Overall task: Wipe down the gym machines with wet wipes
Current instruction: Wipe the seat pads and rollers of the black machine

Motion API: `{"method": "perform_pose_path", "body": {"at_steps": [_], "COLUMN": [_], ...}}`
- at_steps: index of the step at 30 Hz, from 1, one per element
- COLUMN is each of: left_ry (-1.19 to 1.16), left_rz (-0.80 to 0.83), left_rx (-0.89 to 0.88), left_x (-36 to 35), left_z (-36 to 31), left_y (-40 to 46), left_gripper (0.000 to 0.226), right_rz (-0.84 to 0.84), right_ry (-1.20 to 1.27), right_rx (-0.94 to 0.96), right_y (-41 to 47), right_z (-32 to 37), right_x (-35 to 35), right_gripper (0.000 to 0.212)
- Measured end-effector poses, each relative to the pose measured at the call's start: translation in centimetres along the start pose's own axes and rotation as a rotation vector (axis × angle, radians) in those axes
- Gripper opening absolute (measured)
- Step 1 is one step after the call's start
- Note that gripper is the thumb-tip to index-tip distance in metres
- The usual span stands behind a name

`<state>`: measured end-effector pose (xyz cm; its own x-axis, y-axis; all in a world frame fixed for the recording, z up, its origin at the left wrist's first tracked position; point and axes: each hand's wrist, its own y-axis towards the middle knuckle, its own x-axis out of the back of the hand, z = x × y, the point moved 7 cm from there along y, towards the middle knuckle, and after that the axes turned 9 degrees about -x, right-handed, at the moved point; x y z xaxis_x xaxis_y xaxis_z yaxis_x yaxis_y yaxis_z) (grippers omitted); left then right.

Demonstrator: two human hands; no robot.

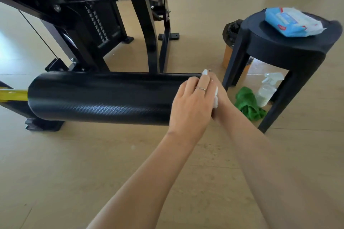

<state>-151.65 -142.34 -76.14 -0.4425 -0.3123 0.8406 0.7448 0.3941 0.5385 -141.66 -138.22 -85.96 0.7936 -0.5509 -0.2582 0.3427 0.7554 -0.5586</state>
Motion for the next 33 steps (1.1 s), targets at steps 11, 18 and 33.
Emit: {"method": "perform_pose_path", "body": {"at_steps": [11, 18, 33], "left_ry": [0.130, -0.096, -0.164], "left_rz": [-0.046, 0.002, 0.000], "left_rx": [0.379, -0.037, -0.033], "left_x": [4.1, -0.1, 0.4], "left_z": [14.6, 3.3, 3.8], "left_y": [-6.5, -4.3, -5.2], "left_gripper": [0.030, 0.054, 0.048], "right_rz": [-0.116, -0.178, -0.266], "right_ry": [-0.018, -0.046, -0.179], "right_rx": [-0.045, 0.037, 0.335], "right_y": [-1.5, -2.4, -5.3], "right_z": [-0.4, 0.4, 3.2], "right_x": [-0.8, -0.7, -1.9], "right_gripper": [0.044, 0.044, 0.036]}}
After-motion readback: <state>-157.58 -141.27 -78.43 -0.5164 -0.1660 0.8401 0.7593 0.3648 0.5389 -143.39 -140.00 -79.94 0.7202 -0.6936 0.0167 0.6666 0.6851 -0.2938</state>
